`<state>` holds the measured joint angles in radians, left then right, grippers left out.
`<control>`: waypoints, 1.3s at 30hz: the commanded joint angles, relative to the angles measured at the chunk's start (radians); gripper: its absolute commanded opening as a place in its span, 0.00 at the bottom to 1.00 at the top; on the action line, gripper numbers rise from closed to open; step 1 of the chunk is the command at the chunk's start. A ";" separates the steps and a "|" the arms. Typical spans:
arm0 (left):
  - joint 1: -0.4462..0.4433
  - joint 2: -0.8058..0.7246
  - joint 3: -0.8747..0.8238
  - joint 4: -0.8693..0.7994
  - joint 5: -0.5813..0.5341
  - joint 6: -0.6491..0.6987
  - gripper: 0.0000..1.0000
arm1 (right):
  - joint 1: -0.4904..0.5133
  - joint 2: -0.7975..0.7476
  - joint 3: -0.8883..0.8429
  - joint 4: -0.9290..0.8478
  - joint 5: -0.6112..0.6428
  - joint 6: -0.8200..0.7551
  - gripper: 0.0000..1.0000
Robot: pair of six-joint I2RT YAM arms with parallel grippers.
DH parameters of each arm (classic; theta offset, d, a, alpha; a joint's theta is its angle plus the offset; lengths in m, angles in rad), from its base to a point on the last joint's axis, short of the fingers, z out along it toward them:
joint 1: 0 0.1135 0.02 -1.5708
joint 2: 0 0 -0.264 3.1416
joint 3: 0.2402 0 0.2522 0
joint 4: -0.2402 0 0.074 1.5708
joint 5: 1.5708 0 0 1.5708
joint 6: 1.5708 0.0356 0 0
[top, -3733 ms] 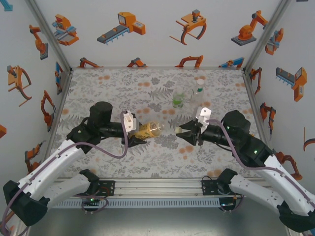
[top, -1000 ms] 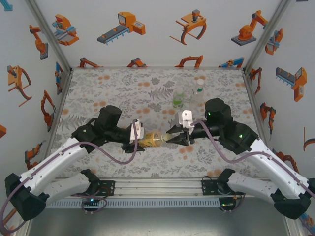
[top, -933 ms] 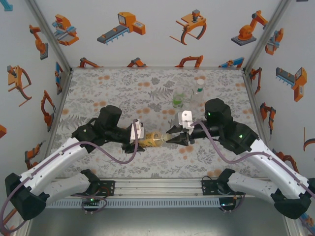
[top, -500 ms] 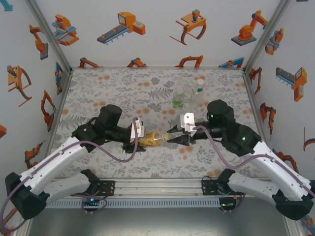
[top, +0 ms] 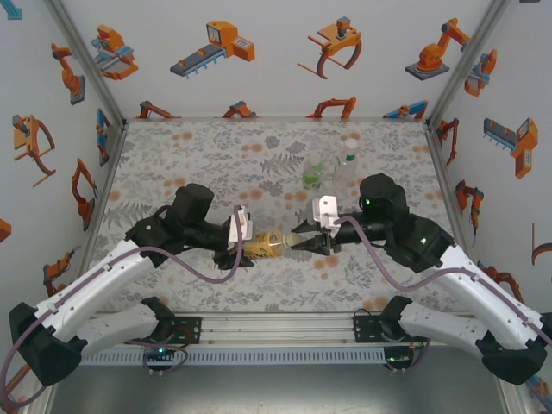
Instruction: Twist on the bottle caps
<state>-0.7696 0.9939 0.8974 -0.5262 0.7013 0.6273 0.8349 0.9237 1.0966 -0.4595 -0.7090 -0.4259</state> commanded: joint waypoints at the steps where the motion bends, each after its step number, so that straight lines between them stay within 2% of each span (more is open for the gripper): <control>1: 0.001 -0.023 0.029 0.067 0.022 -0.022 0.00 | 0.016 0.020 0.017 0.009 -0.010 0.067 0.00; 5: 0.000 -0.037 0.020 0.087 0.008 -0.027 0.00 | 0.018 0.014 -0.004 0.048 0.035 0.133 0.00; 10: 0.001 -0.051 0.008 0.105 -0.018 -0.031 0.00 | 0.018 -0.004 -0.061 0.173 0.121 0.319 0.00; 16: 0.002 -0.073 -0.011 0.140 -0.089 -0.035 0.00 | 0.018 0.020 -0.099 0.298 0.288 0.708 0.00; 22: 0.002 -0.090 -0.035 0.180 -0.150 -0.046 0.00 | 0.018 0.038 -0.102 0.285 0.464 1.094 0.00; 25: 0.000 -0.091 -0.041 0.192 -0.156 -0.050 0.00 | 0.018 0.050 -0.118 0.287 0.508 1.297 0.00; 30: -0.002 -0.081 -0.043 0.198 -0.155 -0.055 0.00 | 0.018 0.082 -0.129 0.274 0.491 1.562 0.02; 34: -0.001 -0.081 -0.043 0.204 -0.155 -0.055 0.00 | 0.018 0.076 -0.169 0.350 0.483 1.654 0.03; 39: -0.002 -0.090 -0.045 0.203 -0.154 -0.056 0.00 | 0.017 0.060 -0.164 0.331 0.500 1.656 0.07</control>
<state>-0.7509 0.9237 0.8410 -0.4351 0.4343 0.5541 0.8394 0.9741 0.9436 -0.1703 -0.1959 1.1465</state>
